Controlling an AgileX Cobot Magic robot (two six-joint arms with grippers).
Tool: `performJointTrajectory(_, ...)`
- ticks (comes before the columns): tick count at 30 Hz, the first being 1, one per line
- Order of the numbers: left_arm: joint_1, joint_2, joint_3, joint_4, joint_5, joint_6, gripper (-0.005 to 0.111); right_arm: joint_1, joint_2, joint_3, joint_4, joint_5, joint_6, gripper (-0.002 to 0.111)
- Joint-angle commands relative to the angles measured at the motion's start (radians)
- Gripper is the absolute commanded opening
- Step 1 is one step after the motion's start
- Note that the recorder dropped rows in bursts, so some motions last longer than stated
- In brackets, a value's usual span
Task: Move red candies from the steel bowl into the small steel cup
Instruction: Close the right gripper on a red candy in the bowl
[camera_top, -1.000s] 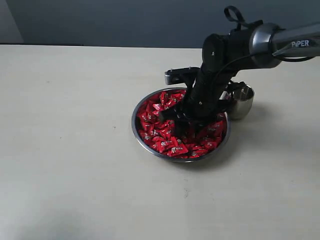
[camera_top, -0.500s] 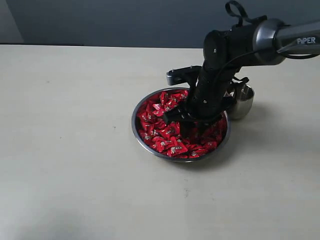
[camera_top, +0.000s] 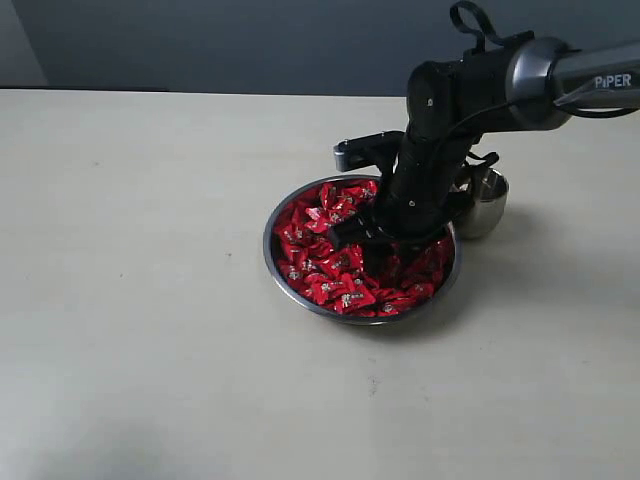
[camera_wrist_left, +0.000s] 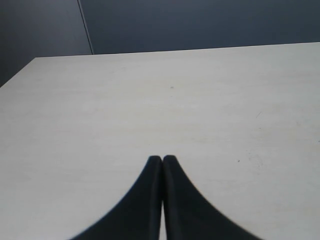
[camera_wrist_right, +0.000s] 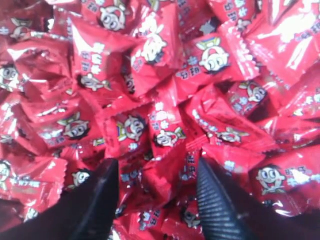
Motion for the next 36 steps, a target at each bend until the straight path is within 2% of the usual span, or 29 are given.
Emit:
performJointTrajectory(1,-0.007,-0.005,0.002,0.002,-0.008,-0.001,0.000,-0.002,-0.011,0.004,-0.011,-0.003,-0.002,0.047)
performJointTrajectory(6,-0.007,-0.005,0.002,0.002,-0.008,-0.001,0.000,-0.002,-0.011,0.004,-0.009,-0.011,-0.002,0.029)
performJointTrajectory(8,-0.007,-0.005,0.002,0.002,-0.008,-0.001,0.000,-0.002,-0.011,0.004,-0.009,-0.011,-0.002,0.025)
performJointTrajectory(18,-0.007,-0.005,0.002,0.002,-0.008,-0.001,0.000,-0.002,0.031,0.004,-0.009,0.002,-0.002,0.022)
performJointTrajectory(23,-0.007,-0.005,0.002,0.002,-0.008,-0.001,0.000,-0.002,0.033,0.004,-0.011,0.004,-0.002,0.000)
performJointTrajectory(36,-0.007,-0.005,0.002,0.002,-0.008,-0.001,0.000,-0.002,-0.038,0.004,-0.029,0.010,-0.010,-0.001)
